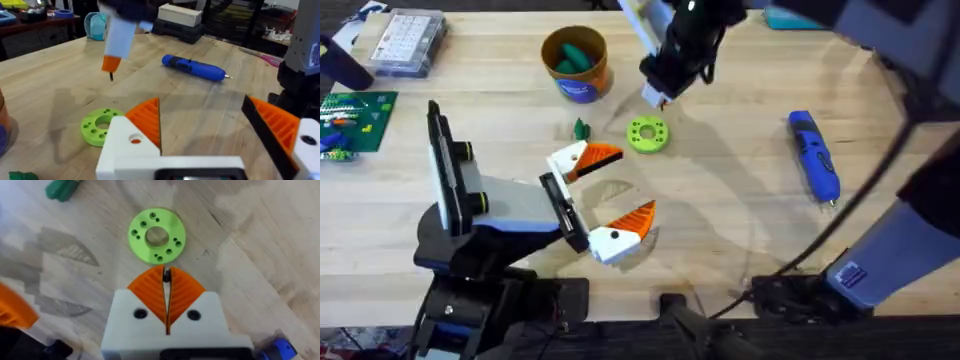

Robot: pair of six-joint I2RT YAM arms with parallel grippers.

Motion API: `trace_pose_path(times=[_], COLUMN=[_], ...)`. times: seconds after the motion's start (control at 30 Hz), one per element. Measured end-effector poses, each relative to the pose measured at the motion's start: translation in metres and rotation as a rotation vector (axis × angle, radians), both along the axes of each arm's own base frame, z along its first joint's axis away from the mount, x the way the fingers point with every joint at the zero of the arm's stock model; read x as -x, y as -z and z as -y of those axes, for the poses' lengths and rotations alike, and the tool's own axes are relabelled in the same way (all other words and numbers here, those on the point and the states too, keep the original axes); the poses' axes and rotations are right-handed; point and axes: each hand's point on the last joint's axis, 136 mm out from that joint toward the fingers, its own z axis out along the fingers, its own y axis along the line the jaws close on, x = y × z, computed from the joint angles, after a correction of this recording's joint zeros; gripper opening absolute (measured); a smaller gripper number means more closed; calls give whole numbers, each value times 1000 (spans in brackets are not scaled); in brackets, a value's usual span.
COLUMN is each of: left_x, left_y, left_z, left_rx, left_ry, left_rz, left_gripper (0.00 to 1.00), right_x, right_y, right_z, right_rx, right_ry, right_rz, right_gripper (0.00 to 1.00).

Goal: Pick up the gripper from the table and insert it into the empty holder that is missing its gripper. Then pick up a screw, insert it into the mounting hole, and use the screwdriver to tighten it. Finally, clean up the table by picking up the vegetable and placing it into the bucket.

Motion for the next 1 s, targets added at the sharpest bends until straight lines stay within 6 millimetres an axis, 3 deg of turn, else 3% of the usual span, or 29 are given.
trace_pose_path(times=[0.3, 0.47, 0.8, 1.0], left_x=[0, 0, 0, 0], left_y=[0, 0, 0, 0], left_z=[0, 0, 0, 0], left_rx=[0, 0, 0, 0], left_ry=[0, 1, 1, 1], left_rz=[0, 0, 0, -1], left_gripper=[986, 986, 986, 986], right_x=[32, 60, 105, 117], right_y=[-91, -127, -154, -158], right_z=[-26, -44, -78, -87], right_rx=[-100, -151, -230, -280], right_ry=[-98, -176, -312, -345], right_rz=[128, 177, 179, 144], right_gripper=[7, 7, 6, 6])
